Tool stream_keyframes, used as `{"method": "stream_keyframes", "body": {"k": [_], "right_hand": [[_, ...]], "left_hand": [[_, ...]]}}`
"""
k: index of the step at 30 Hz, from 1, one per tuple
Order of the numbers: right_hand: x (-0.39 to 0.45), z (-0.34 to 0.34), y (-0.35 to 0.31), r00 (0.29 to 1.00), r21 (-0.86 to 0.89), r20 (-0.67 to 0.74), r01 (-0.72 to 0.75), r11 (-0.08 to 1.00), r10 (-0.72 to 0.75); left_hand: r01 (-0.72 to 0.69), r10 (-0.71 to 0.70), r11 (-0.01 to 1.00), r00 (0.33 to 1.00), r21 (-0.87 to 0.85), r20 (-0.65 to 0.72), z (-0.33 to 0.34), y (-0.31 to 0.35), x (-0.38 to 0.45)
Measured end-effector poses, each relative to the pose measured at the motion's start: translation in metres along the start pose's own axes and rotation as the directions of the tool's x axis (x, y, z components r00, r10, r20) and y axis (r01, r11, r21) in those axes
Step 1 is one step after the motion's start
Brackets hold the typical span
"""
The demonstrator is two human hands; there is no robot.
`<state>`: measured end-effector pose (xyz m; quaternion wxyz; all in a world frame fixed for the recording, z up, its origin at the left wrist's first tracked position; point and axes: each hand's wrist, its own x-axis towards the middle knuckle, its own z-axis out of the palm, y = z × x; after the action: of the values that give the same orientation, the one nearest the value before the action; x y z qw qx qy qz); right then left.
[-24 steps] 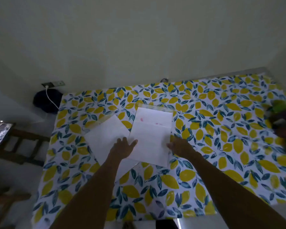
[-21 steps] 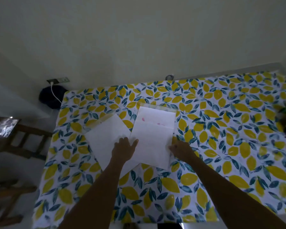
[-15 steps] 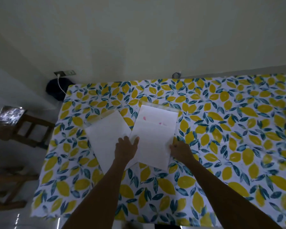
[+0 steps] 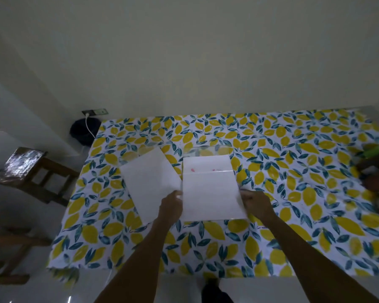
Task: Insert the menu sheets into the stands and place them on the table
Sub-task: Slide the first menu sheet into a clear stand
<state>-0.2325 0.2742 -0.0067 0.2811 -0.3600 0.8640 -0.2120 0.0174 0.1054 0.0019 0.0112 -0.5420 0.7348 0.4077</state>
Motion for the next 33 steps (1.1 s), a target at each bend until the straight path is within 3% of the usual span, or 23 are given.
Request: {"method": "stream_keyframes", "body": {"k": [4,6,11,15,21,25,33], "right_hand": [[-0.050,-0.024,0.008,1.000,0.372,0.014,-0.021,0.928,0.017],[-0.068,-0.031,0.014,1.000,0.475,0.009,0.021,0.880,-0.028],[-0.089,-0.046,0.017,0.992,0.531,0.009,0.100,0.841,-0.124],[-0.076,-0.062,0.005,0.990,0.477,-0.047,0.141,0.868,-0.135],[-0.029,-0.094,-0.035,0.943,0.365,-0.192,0.325,0.873,-0.271],[0.025,-0.103,-0.058,0.936,0.384,-0.259,0.327,0.864,-0.239],[0.109,-0.080,-0.074,0.926,0.419,-0.350,0.287,0.861,-0.139]], "left_hand": [[-0.135,0.135,0.991,0.991,-0.016,-0.002,0.002,-0.014,-0.041],[-0.194,0.193,0.980,0.981,-0.041,-0.032,0.003,-0.017,-0.059],[-0.343,0.342,0.939,0.934,0.013,-0.107,-0.008,-0.011,-0.080],[-0.437,0.441,0.897,0.878,0.062,-0.187,-0.030,0.007,-0.073],[-0.420,0.383,0.905,0.877,-0.074,-0.291,-0.070,0.047,-0.030],[-0.398,0.346,0.915,0.855,-0.062,-0.386,-0.084,0.073,0.011],[-0.369,0.237,0.899,0.861,-0.234,-0.450,-0.076,0.099,0.081]]}}
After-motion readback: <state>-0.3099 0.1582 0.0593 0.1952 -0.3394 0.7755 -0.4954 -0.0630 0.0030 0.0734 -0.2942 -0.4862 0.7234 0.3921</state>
